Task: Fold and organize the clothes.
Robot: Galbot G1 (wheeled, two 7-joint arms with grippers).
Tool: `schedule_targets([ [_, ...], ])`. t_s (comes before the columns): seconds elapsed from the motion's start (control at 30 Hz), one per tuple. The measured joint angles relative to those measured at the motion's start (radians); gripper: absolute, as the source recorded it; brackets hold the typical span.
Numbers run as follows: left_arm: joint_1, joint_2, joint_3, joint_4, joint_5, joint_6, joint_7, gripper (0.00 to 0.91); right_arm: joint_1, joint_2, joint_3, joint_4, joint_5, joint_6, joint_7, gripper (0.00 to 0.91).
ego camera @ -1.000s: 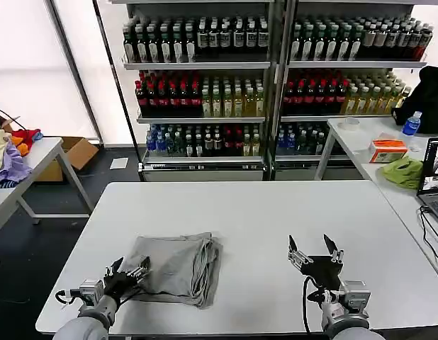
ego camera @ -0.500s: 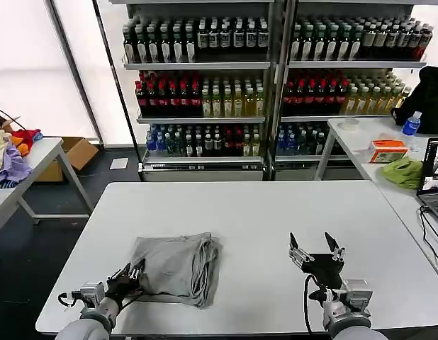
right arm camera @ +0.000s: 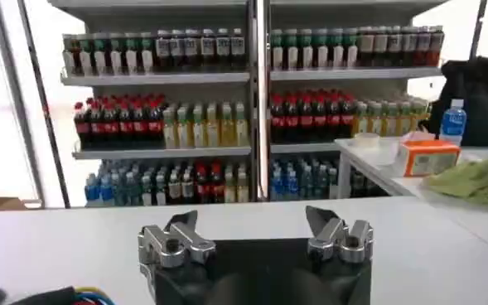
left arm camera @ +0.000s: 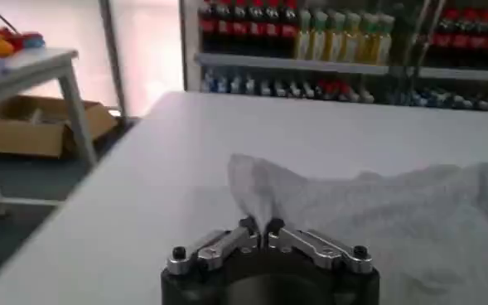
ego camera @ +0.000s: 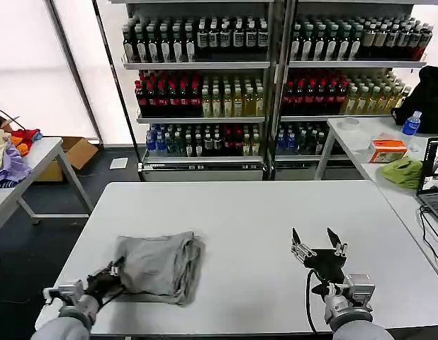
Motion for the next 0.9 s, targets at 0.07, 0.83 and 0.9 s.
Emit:
schedule_targets([
  [0.07, -0.003, 0.03, -0.043, 0.0, -0.006, -0.004, 0.004, 0.01, 0.005, 0.0, -0.005, 0.0, 0.001, -0.001, 0.001, 0.907],
  [0.83, 0.031, 0.164, -0.169, -0.12, 0.027, -0.006, 0.01, 0.01, -0.003, 0.02, 0.002, -0.012, -0.007, -0.001, 0.003, 0.907],
  [0.9, 0.029, 0.14, -0.125, -0.139, 0.024, -0.001, 0.0, 0.01, -0.007, 0.023, 0.007, -0.015, -0.014, -0.002, 0.004, 0.907],
])
